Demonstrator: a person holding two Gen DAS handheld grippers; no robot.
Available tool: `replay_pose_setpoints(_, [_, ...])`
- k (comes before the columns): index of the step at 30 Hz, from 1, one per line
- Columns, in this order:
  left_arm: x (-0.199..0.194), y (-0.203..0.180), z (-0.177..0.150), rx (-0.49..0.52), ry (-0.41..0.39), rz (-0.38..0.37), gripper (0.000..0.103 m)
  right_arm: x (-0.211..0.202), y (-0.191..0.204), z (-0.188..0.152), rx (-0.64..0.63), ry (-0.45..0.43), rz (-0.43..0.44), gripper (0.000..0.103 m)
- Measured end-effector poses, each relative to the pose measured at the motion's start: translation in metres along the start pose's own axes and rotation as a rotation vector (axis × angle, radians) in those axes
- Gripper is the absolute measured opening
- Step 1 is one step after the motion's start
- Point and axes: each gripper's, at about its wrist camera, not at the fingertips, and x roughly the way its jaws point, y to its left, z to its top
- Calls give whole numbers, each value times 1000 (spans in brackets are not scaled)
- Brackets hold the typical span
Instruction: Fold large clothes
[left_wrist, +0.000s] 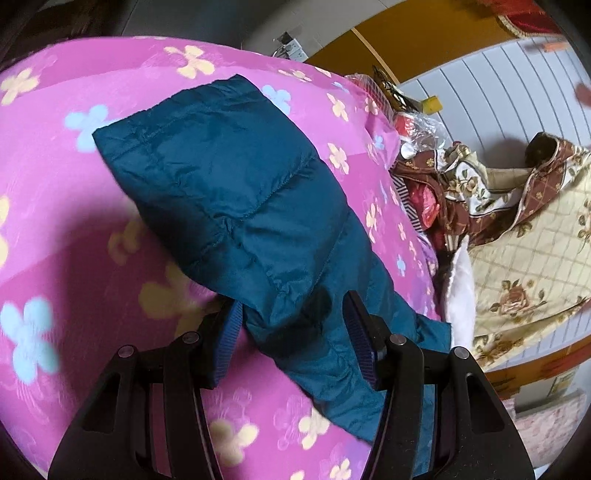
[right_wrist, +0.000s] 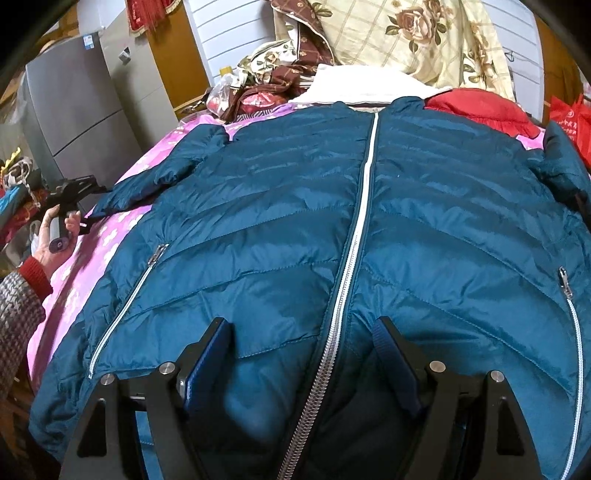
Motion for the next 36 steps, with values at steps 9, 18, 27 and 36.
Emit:
replay_pose_setpoints(9, [-10,-48,-5,136,-18,138,9,2,2,-1,-5,11,2,80])
replay_pose_setpoints(18, [-68,-200,-105,506,-3,-77,6,1,0,0,12,0,13,80])
replay_pose_setpoints(27, [-80,-266,-271,766,146,-221,6,-45,-24,-1,156,-79,2,78])
replay_pose_setpoints(36, [-109,-172,-254,618,13,-57,54,-71,30,39,-127,-67,-51,78])
